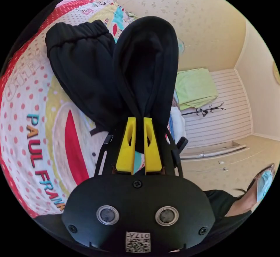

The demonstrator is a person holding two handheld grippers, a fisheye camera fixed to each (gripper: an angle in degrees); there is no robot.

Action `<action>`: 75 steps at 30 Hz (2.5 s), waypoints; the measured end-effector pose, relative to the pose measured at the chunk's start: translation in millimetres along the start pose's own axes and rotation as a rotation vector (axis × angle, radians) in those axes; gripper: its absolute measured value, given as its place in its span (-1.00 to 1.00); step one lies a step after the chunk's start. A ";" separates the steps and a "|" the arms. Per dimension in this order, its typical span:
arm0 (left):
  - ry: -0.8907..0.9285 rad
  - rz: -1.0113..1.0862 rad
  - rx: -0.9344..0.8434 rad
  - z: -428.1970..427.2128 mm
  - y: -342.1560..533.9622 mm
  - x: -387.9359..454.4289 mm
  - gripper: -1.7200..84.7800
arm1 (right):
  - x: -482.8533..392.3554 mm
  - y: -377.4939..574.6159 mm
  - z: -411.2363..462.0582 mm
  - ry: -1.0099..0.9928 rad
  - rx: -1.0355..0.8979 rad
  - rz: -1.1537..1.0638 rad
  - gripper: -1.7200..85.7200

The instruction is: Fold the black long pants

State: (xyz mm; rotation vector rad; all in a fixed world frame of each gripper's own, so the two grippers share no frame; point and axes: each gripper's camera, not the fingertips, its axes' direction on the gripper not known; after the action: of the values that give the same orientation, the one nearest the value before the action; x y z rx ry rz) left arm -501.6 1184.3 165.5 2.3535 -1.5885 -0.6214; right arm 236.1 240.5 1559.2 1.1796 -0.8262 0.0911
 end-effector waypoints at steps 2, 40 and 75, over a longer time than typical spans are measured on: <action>0.005 0.015 -0.049 -17.0 38.4 2.8 -0.85 | 0.2 2.5 -4.4 -0.016 0.005 -0.001 -0.94; -0.045 0.237 0.047 -124.1 178.4 99.7 -0.87 | -248.2 -49.3 -28.2 0.072 -0.012 -0.468 -0.86; 0.232 -0.328 0.108 -14.7 25.5 -26.9 -0.58 | 31.9 -80.4 -236.8 0.422 0.609 0.725 -0.86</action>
State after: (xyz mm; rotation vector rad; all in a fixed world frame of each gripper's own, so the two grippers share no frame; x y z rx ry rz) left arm -524.4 1198.7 194.9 2.6783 -1.1772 -0.3106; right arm 420.5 395.7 1485.1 1.2937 -0.8309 1.2156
